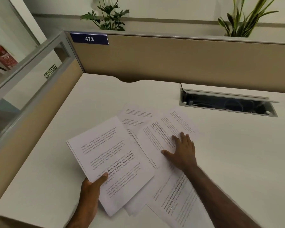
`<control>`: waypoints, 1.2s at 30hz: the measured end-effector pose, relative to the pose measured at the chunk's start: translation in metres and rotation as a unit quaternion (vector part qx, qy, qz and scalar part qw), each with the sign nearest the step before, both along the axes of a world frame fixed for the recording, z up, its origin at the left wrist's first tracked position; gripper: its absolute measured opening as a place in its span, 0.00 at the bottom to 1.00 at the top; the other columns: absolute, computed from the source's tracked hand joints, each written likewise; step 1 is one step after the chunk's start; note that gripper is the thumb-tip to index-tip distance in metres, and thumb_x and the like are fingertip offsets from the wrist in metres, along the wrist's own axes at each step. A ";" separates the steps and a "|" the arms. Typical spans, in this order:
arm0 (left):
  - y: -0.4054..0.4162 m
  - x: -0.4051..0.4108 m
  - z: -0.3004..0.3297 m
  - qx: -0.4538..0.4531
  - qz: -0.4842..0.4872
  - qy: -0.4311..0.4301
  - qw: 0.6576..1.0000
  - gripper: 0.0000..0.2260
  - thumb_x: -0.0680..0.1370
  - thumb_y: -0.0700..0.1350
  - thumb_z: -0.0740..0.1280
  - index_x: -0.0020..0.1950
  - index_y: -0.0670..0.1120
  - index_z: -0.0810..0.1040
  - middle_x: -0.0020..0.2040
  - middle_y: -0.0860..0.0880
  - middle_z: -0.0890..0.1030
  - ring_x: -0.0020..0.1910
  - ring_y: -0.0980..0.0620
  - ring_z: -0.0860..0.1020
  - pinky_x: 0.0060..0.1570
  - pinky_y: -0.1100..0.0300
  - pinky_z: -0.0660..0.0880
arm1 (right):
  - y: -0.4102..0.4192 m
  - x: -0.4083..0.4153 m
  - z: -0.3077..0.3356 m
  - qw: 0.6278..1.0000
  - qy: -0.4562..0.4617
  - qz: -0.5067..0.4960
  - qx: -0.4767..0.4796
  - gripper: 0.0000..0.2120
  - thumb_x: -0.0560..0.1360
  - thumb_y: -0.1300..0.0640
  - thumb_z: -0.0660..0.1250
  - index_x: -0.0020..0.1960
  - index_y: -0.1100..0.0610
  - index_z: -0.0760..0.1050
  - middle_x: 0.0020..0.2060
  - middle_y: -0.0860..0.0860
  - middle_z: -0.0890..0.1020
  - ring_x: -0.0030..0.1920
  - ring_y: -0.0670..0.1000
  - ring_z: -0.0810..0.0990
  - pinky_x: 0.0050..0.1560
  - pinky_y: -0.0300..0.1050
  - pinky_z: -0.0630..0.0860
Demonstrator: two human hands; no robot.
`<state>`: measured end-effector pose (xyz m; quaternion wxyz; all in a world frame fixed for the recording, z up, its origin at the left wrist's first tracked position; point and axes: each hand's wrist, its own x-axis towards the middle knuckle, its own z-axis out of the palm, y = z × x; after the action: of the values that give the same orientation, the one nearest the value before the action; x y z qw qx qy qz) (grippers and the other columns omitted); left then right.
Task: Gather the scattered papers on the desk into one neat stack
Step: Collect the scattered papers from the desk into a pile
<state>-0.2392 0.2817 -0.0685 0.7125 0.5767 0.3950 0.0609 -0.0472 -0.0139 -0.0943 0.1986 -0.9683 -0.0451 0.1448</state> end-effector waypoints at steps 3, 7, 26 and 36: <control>0.005 0.003 -0.002 -0.006 0.000 0.007 1.000 0.15 0.79 0.34 0.72 0.59 0.54 0.84 0.52 0.53 0.90 0.50 0.50 0.89 0.49 0.50 0.83 | -0.032 0.014 0.005 0.999 0.013 0.041 0.007 0.43 0.75 0.33 0.73 0.84 0.48 0.64 0.87 0.52 0.53 0.87 0.56 0.47 0.85 0.58 0.50; 0.008 0.009 -0.004 -0.013 -0.008 0.004 1.000 0.16 0.79 0.34 0.72 0.60 0.53 0.84 0.53 0.52 0.90 0.51 0.47 0.88 0.45 0.52 0.83 | -0.080 0.030 0.021 0.996 0.049 0.080 -0.002 0.41 0.74 0.42 0.79 0.82 0.47 0.67 0.87 0.52 0.54 0.87 0.55 0.48 0.85 0.56 0.52; -0.029 0.037 -0.018 -0.028 -0.073 0.027 0.997 0.13 0.79 0.33 0.72 0.58 0.50 0.85 0.52 0.49 0.90 0.48 0.47 0.89 0.42 0.53 0.84 | -0.027 0.054 0.029 0.926 0.123 -0.357 0.007 0.46 0.63 0.45 0.85 0.72 0.61 0.68 0.69 0.60 0.73 0.69 0.64 0.75 0.68 0.60 0.74; -0.033 0.041 -0.027 -0.031 -0.070 0.057 0.995 0.13 0.79 0.34 0.72 0.58 0.50 0.85 0.51 0.50 0.91 0.47 0.48 0.89 0.40 0.55 0.84 | -0.008 0.070 0.027 0.944 0.161 -0.282 0.052 0.35 0.69 0.57 0.80 0.72 0.58 0.71 0.69 0.58 0.74 0.70 0.63 0.73 0.63 0.56 0.75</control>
<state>-0.1978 0.2483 -0.0955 0.7088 0.5832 0.3954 -0.0339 0.0231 -0.0217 -0.0677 0.2864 -0.8932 0.2552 0.2346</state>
